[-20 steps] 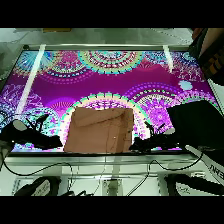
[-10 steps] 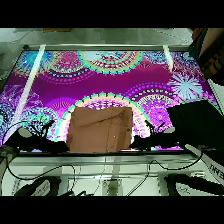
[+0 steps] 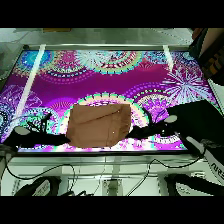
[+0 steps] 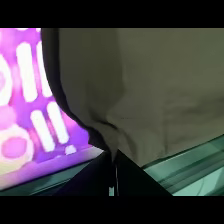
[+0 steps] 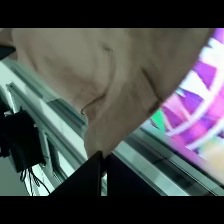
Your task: Fold the clothes and pants, and hang the long-sleeved shirts on hangers.
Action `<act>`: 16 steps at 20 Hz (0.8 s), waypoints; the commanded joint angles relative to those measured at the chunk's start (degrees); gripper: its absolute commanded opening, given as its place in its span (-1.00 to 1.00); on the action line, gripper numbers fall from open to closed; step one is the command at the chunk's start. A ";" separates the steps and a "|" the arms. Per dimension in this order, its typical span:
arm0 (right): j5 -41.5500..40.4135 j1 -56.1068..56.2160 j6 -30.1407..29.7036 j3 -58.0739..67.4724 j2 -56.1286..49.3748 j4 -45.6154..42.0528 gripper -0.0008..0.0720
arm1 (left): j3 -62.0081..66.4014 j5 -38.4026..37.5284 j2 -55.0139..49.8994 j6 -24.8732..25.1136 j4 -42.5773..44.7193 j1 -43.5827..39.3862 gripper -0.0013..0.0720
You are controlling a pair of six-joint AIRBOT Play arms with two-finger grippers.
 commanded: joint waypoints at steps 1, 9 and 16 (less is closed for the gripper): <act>5.79 0.00 -0.15 10.69 4.33 -2.34 -0.93 | 10.88 -5.42 4.70 2.03 -8.87 0.07 -0.95; 4.87 0.00 6.60 34.95 23.50 -5.03 -0.93 | 38.56 9.33 26.99 2.03 -15.67 0.07 -0.95; -3.63 0.00 14.38 41.42 36.00 -5.40 -0.93 | 38.25 19.63 39.89 1.97 -15.23 0.07 -0.95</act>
